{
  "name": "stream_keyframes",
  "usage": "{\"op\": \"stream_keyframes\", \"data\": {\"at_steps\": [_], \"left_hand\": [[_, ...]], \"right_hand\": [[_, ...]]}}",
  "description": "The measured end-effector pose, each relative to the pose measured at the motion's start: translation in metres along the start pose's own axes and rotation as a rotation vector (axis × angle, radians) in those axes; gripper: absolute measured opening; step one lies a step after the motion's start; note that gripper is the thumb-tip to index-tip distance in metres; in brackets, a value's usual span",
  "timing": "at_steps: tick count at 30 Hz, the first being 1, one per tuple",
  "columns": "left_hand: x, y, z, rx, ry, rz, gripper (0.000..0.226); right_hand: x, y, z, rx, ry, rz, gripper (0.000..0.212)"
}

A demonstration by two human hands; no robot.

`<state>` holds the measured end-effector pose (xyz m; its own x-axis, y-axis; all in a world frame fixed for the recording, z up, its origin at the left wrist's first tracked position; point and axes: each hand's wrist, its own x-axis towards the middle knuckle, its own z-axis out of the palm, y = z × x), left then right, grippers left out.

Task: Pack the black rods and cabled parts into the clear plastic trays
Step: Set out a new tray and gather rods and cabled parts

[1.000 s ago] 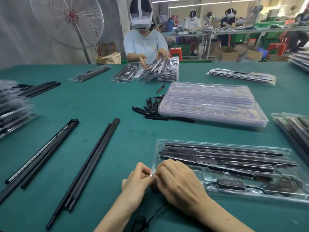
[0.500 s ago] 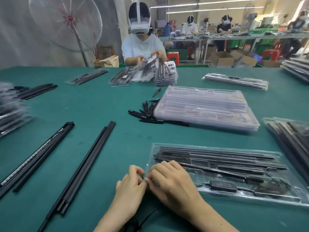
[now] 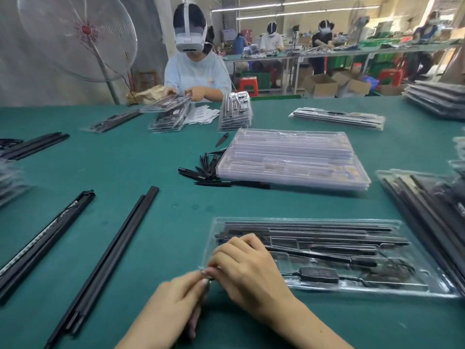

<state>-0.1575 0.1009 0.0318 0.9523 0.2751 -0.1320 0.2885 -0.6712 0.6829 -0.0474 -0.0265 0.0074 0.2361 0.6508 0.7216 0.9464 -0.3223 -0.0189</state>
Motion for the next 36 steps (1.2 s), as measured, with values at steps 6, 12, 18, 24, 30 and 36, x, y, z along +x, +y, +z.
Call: {"op": "stream_keyframes", "data": {"at_steps": [6, 12, 18, 24, 30, 36], "left_hand": [[0.04, -0.007, -0.015, 0.097, 0.129, -0.032, 0.035], [0.072, -0.018, -0.032, -0.099, -0.025, -0.015, 0.033], [0.09, -0.022, -0.041, 0.045, -0.068, 0.02, 0.029], [0.047, -0.02, -0.026, 0.358, 0.406, 0.142, 0.021], [0.025, -0.024, -0.015, 0.577, 0.299, 0.181, 0.05], [0.02, -0.036, -0.031, 0.75, 0.221, 0.218, 0.082]], "right_hand": [[0.001, -0.005, -0.001, -0.037, 0.102, 0.003, 0.031], [-0.004, -0.004, 0.0, -0.036, 0.027, -0.086, 0.032], [-0.008, 0.001, -0.004, 0.026, -0.24, -0.163, 0.023], [-0.011, 0.009, -0.009, 0.418, -0.437, 0.219, 0.061], [-0.008, 0.025, -0.012, 0.418, -0.562, 0.156, 0.068], [-0.003, 0.025, -0.013, 0.322, -0.561, 0.11, 0.048]]}}
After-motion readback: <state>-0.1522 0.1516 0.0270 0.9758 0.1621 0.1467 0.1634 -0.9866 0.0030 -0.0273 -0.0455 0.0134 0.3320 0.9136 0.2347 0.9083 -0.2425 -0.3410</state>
